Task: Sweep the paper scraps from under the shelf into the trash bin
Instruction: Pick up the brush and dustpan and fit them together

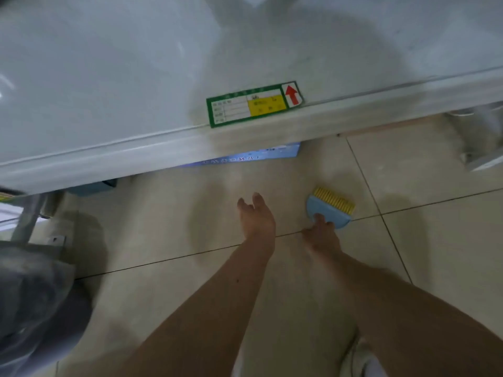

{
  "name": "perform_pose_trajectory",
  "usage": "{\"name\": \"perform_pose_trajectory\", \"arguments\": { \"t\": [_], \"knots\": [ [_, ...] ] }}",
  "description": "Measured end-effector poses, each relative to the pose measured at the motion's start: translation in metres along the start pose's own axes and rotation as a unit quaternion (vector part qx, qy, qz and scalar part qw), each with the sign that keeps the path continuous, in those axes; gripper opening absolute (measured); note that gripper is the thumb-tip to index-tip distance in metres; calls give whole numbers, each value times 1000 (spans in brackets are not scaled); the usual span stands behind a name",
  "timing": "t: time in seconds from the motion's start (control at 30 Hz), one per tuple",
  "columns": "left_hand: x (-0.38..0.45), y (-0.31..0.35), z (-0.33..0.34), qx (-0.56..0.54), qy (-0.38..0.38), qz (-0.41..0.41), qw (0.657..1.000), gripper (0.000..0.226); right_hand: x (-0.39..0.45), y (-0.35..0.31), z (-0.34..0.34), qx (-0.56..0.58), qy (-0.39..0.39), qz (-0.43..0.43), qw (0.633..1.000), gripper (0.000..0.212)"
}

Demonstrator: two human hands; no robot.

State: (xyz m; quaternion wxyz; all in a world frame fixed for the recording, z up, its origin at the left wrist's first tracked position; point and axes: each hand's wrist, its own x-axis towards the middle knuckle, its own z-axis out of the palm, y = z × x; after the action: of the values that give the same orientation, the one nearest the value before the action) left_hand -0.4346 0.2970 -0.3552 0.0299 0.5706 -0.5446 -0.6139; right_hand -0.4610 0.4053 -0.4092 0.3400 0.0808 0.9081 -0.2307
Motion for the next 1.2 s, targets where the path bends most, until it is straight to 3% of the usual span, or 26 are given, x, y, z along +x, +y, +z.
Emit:
{"name": "perform_pose_trajectory", "arguments": {
  "t": [0.3, 0.5, 0.6, 0.77, 0.87, 0.97, 1.2],
  "knots": [
    [28, -15, -8, -27, 9, -38, 999, 50, 24, 10, 28, 30, 58, 49, 997, 40],
    [40, -24, -16, -14, -2, -37, 999, 51, 26, 6, 40, 124, 92, 136, 979, 63],
    [42, -25, -21, -30, -6, -48, 998, 51, 23, -1, 46, 108, 55, 142, 982, 74],
    [44, -24, -33, -45, -18, -60, 997, 46, 7, -24, 39, 160, -55, 138, 976, 38],
    [40, -15, -47, -47, -16, -53, 997, 42, -12, -42, 31, 211, -133, 80, 965, 15],
    [30, 0, -70, -40, -12, -50, 998, 43, -35, -70, 30, 247, -167, 84, 951, 33],
    [-9, 52, -149, -55, 24, -24, 998, 44, -126, -149, 19, 295, -206, 40, 932, 30]
  ]
}}
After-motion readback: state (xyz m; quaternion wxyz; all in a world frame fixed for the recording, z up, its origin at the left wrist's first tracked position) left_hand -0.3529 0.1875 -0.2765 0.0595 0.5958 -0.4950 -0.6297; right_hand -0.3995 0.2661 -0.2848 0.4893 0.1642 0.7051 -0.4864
